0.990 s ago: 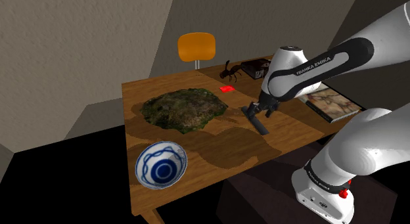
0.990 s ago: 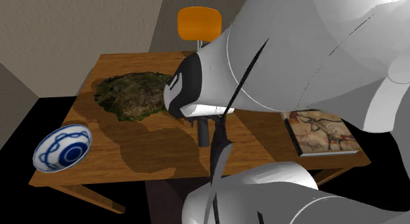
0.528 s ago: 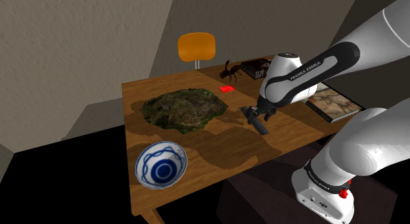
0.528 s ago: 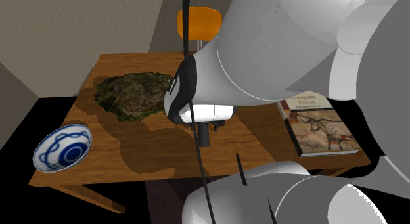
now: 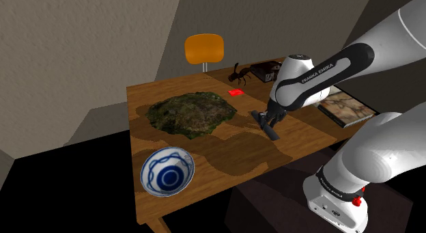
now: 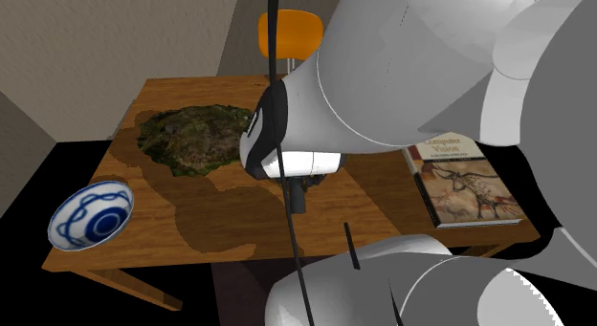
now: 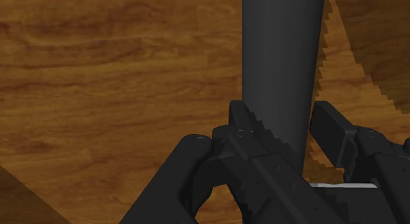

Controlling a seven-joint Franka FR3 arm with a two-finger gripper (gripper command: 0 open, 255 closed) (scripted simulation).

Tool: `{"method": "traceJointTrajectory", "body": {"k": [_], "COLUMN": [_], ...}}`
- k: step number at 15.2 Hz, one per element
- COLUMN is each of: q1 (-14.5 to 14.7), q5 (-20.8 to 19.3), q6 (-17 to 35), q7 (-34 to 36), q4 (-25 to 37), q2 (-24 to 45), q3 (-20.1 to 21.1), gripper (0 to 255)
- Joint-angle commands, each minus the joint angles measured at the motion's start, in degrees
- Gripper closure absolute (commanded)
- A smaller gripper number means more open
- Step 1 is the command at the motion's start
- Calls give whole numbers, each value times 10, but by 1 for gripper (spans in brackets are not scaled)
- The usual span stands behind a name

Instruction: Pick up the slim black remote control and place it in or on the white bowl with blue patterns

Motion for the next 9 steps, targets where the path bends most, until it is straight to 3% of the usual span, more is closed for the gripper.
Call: {"method": "traceJointTrajectory", "body": {"k": [1,6,9], "q1": [2,2,-4], "q5": [1,1,-7], "q6": [1,1,-38], "q7": [0,0,7], "q4": [0,-1,3], "q2": [3,1,-32], "q3": [2,1,5], "gripper": [255,255,255]}}
